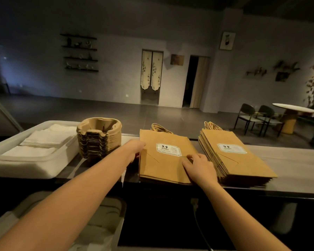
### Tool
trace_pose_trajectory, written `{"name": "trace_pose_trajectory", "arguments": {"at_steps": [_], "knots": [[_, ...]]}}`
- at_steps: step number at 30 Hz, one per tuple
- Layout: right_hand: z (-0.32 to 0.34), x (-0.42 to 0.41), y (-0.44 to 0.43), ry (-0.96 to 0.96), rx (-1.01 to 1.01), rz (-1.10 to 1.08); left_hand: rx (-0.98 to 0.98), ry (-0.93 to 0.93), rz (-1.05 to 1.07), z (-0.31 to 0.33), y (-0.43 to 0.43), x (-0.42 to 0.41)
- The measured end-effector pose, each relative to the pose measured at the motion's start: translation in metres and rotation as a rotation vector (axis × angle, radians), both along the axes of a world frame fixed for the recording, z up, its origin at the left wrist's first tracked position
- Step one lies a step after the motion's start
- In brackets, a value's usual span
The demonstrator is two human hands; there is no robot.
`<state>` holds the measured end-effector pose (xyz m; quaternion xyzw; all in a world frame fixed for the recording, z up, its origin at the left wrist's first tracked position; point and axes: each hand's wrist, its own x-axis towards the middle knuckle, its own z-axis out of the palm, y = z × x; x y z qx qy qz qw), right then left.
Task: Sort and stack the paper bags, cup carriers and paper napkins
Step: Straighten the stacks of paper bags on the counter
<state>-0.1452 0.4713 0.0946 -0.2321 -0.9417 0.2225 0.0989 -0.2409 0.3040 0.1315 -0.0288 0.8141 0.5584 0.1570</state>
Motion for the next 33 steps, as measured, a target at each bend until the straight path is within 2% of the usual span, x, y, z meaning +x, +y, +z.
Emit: {"name": "trace_pose_trajectory", "arguments": {"at_steps": [4,7,12,15,18,21,24,29,33], "knots": [[-0.004,0.002,0.002,0.058,-0.029,0.011,0.057,0.069,0.011,-0.004,0.017,0.003],[-0.003,0.000,0.006,0.083,-0.126,0.009,0.106,0.115,0.018,-0.009,0.017,0.004],[0.010,-0.009,0.019,0.379,-0.543,-0.065,0.258,0.270,0.028,-0.002,0.006,0.014],[0.030,-0.011,0.023,0.438,-0.696,-0.066,0.390,0.417,-0.009,0.020,-0.003,0.028],[0.049,-0.008,0.023,0.479,-0.825,-0.012,0.372,0.582,-0.057,0.039,-0.011,0.035],[0.056,-0.006,0.019,0.613,-0.833,0.034,0.310,0.680,-0.037,0.046,-0.015,0.033],[0.054,-0.002,0.014,0.687,-0.787,0.036,0.250,0.691,0.008,0.038,-0.019,0.029],[0.047,0.005,0.011,0.641,-0.879,0.107,0.227,0.570,-0.001,0.024,-0.019,0.021],[0.053,0.006,0.017,0.641,-0.878,0.127,0.276,0.552,0.037,0.020,-0.014,0.021]]}}
